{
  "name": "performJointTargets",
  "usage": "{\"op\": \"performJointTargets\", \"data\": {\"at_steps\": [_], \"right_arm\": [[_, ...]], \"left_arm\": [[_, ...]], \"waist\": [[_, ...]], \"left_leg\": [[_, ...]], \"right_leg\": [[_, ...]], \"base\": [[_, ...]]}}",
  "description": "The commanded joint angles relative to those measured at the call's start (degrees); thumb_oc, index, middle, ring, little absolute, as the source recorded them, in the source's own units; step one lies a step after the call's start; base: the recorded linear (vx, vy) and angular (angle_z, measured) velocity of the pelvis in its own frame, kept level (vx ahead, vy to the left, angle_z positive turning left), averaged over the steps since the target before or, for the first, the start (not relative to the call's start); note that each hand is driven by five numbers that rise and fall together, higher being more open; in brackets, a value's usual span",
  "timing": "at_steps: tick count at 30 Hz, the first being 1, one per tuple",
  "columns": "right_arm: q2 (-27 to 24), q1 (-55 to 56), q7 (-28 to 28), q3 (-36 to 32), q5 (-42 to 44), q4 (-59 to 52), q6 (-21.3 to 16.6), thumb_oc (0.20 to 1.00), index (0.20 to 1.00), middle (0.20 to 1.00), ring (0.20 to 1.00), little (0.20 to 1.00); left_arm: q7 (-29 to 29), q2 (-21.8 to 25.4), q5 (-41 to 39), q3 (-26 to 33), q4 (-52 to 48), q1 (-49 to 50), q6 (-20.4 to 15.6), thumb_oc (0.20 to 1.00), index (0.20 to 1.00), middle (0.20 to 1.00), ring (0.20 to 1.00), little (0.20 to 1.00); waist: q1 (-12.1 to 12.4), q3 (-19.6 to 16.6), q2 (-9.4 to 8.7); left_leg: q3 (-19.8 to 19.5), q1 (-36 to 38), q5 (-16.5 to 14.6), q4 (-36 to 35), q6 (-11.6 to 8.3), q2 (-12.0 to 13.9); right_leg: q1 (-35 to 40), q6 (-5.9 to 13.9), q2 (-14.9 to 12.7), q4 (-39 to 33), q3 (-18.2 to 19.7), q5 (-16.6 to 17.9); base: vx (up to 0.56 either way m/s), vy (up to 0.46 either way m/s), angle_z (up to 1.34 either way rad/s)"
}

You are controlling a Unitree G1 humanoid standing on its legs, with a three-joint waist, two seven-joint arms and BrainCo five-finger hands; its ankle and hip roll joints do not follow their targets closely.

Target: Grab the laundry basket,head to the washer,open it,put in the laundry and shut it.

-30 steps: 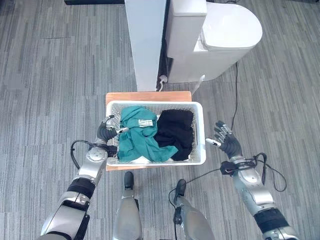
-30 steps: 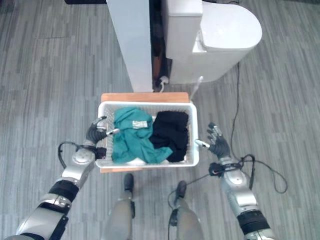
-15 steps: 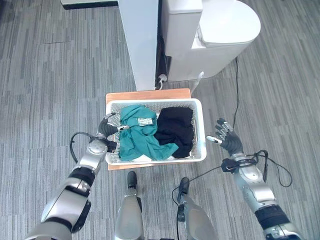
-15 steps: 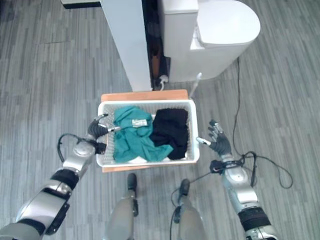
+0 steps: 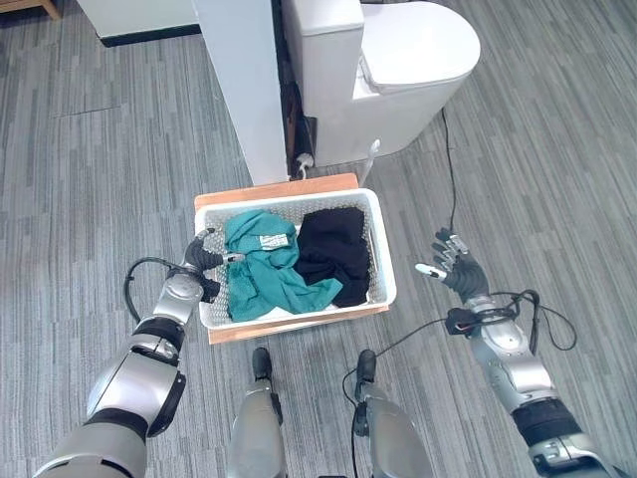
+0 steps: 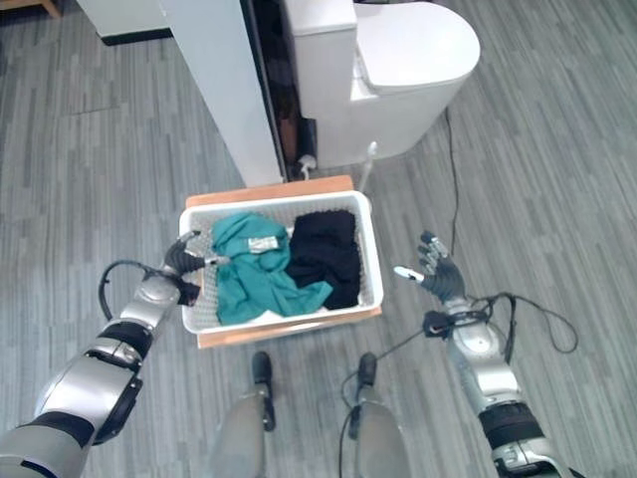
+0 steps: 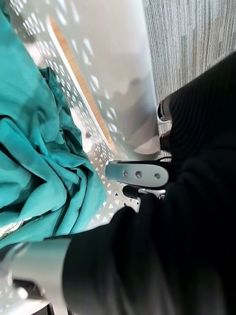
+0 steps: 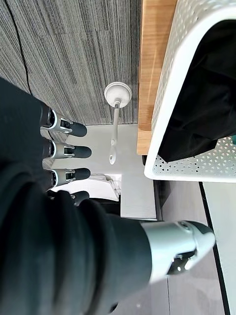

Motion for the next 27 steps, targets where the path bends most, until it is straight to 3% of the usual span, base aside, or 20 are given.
{"op": "performJointTargets", "data": {"at_steps": [1, 7, 10, 13, 14, 15, 18, 22, 27], "right_arm": [[-2.57, 0.35, 0.45, -2.71, 0.54, -4.60, -2.82, 1.000, 1.000, 1.000, 1.000, 1.000], [-2.88, 2.65, 0.81, -3.57, -0.51, -4.19, -2.67, 1.000, 1.000, 1.000, 1.000, 1.000], [-2.88, 4.15, 0.77, -4.17, -0.97, -2.91, -2.60, 1.000, 1.000, 1.000, 1.000, 1.000], [-2.79, 6.39, 1.17, -5.43, -1.69, -2.55, -2.25, 1.000, 1.000, 1.000, 1.000, 1.000], [-2.78, 7.61, 1.12, -6.16, -2.33, -1.92, -1.99, 1.000, 1.000, 1.000, 1.000, 1.000], [-2.75, 7.61, 1.12, -6.15, -2.34, -1.93, -1.99, 1.000, 1.000, 1.000, 1.000, 1.000], [-2.54, 9.14, 1.36, -7.21, -3.52, -0.42, -1.51, 1.000, 1.000, 1.000, 1.000, 1.000], [-1.78, 10.37, 1.60, -8.48, -4.41, 0.88, -0.88, 1.000, 1.000, 1.000, 1.000, 1.000], [-1.10, 11.41, 1.85, -9.56, -5.59, 0.50, -0.31, 1.000, 1.000, 1.000, 1.000, 1.000]], "left_arm": [[-5.28, -7.10, 1.70, -0.88, 10.37, 10.77, 5.79, 1.000, 1.000, 1.000, 1.000, 1.000], [-4.22, -7.83, -2.55, 2.03, 8.17, 13.91, 4.57, 1.000, 1.000, 1.000, 1.000, 1.000], [-3.51, -8.08, -6.67, 2.34, 2.38, 17.02, 3.32, 1.000, 1.000, 1.000, 1.000, 1.000], [-3.01, -6.36, -10.83, 1.65, -9.14, 22.22, 2.14, 1.000, 1.000, 1.000, 1.000, 1.000], [-3.44, -4.14, -13.77, 1.30, -19.31, 26.69, 1.48, 1.000, 1.000, 1.000, 1.000, 1.000], [-3.43, -4.10, -13.78, 1.31, -19.39, 26.74, 1.54, 1.000, 1.000, 1.000, 1.000, 1.000], [-4.29, 0.17, -16.54, 2.03, -32.95, 32.75, 1.15, 1.000, 1.000, 1.000, 1.000, 1.000], [-3.87, 3.29, -16.20, 5.23, -41.27, 36.14, 1.25, 1.000, 1.000, 1.000, 1.000, 1.000], [-2.65, 4.26, -14.43, 8.84, -44.73, 36.48, 1.53, 1.000, 1.000, 1.000, 1.000, 1.000]], "waist": [[-0.80, -2.18, -0.93], [-0.78, -3.97, -0.01], [-0.23, -4.96, 0.81], [0.26, -5.90, 1.47], [0.90, -6.21, 1.94], [0.84, -6.37, 1.89], [1.74, -6.82, 2.47], [2.31, -7.64, 2.65], [2.53, -8.06, 2.48]], "left_leg": [[-3.04, -4.11, -0.54, 2.97, -1.50, 2.79], [-2.85, -3.70, -0.39, 1.95, -1.52, 2.28], [-3.03, -3.09, -0.19, 1.18, -1.37, 1.74], [-3.11, -2.60, 0.15, 0.36, -1.12, 1.18], [-3.15, -2.21, -0.04, 0.28, -0.97, 0.94], [-3.18, -2.38, 0.17, 0.14, -0.93, 0.87], [-3.48, -2.01, -0.15, 0.18, -0.67, 0.40], [-3.91, -2.02, 0.03, -0.30, -0.41, -0.29], [-4.23, -2.23, -0.14, -0.26, -0.32, -0.90]], "right_leg": [[-1.58, 2.27, -3.11, 4.15, 1.93, -1.91], [-0.86, 2.46, -3.59, 3.20, 1.48, -1.79], [-0.08, 2.61, -4.12, 2.84, 0.78, -1.84], [0.65, 2.76, -4.62, 2.43, 0.06, -1.72], [1.47, 2.87, -4.97, 2.25, -0.39, -1.85], [1.32, 2.87, -5.02, 2.16, -0.43, -1.70], [2.27, 3.02, -5.43, 2.07, -1.11, -1.94], [2.78, 3.22, -5.93, 1.79, -2.00, -1.75], [3.12, 3.23, -6.13, 1.57, -2.32, -1.73]], "base": [[0.07, 0.030, -0.11], [0.08, 0.016, -0.03], [0.08, 0.003, 0.02], [0.09, 0.014, 0.06], [0.07, 0.013, 0.04], [0.07, 0.011, 0.05], [0.05, 0.005, 0.07], [0.05, 0.003, 0.04], [0.02, -0.002, 0.14]]}}
